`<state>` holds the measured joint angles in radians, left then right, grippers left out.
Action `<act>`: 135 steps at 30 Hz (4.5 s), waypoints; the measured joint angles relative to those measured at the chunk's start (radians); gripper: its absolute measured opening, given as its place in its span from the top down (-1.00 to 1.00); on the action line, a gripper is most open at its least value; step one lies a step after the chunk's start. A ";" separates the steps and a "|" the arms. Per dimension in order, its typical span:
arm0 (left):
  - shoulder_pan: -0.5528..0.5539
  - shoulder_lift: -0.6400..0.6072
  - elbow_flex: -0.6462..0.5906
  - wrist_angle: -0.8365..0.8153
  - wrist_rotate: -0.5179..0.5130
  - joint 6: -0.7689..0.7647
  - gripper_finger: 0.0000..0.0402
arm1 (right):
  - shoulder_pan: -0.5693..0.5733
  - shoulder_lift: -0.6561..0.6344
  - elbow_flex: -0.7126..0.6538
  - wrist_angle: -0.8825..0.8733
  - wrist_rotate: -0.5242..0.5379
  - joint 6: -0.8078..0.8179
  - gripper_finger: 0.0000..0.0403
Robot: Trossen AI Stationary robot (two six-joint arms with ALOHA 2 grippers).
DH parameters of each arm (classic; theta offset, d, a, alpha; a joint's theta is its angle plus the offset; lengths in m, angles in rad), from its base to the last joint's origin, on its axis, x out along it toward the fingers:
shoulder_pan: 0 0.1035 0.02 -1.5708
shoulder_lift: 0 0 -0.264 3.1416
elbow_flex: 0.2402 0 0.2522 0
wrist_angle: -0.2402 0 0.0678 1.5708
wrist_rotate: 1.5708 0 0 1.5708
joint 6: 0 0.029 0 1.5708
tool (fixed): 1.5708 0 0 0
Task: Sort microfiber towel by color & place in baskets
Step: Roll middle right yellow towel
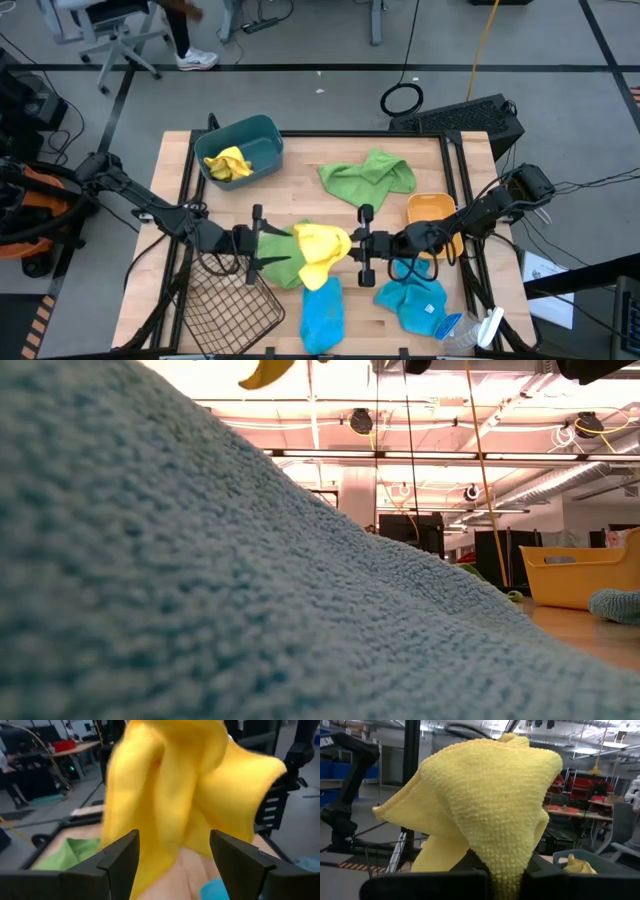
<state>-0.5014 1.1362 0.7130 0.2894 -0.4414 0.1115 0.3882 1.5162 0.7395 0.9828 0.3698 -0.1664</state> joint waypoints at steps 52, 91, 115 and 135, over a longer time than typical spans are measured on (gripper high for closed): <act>0.021 0.174 0.008 0.236 0.043 -0.028 -0.89 | 0.005 0.000 0.000 -0.052 0.122 -0.031 0.91; 0.148 0.212 0.008 0.310 0.077 0.060 0.93 | 0.020 0.000 0.000 -0.071 0.124 0.080 0.48; 0.148 0.104 0.007 0.056 0.191 -0.053 0.98 | 0.221 0.001 0.000 -0.286 0.483 -0.064 -0.58; 0.148 0.104 0.007 0.269 0.148 -0.057 0.98 | 0.298 0.152 0.120 -0.199 0.442 -0.289 -0.40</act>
<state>-0.3535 1.2400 0.7200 0.5586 -0.2937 0.0542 0.6858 1.6679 0.8592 0.7839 0.8121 -0.4549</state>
